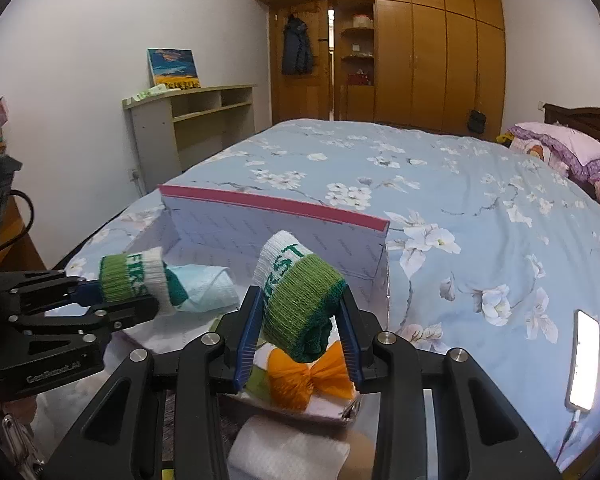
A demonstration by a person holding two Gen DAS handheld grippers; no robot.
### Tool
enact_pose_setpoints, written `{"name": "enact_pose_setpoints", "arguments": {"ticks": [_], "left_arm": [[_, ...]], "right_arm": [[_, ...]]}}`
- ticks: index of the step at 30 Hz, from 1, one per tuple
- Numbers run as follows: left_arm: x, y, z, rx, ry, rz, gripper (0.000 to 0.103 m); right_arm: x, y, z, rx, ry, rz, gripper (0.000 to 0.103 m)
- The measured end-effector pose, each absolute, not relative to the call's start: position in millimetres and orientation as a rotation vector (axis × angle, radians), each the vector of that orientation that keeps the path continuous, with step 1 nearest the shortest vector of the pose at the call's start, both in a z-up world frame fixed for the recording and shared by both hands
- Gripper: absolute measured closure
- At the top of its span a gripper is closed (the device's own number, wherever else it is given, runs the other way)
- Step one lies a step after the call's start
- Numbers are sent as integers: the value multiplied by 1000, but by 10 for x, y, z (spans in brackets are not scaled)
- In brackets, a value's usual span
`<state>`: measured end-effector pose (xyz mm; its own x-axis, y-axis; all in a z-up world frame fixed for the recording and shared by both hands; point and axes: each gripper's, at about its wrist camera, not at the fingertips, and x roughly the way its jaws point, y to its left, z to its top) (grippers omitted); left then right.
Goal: Organize soft objects
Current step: 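Lower both socks into the box and open both grippers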
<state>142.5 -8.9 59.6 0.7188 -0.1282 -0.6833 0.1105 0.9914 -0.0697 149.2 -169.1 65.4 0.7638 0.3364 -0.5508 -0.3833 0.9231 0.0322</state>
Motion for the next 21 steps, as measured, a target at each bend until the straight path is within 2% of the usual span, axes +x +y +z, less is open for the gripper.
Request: {"name": "enact_pose_setpoints", "arguments": {"ticks": [21], "left_arm": [[1743, -168, 153, -19, 854, -122, 71]], "right_arm": [[1920, -1719, 189, -74, 666, 353, 66]]}}
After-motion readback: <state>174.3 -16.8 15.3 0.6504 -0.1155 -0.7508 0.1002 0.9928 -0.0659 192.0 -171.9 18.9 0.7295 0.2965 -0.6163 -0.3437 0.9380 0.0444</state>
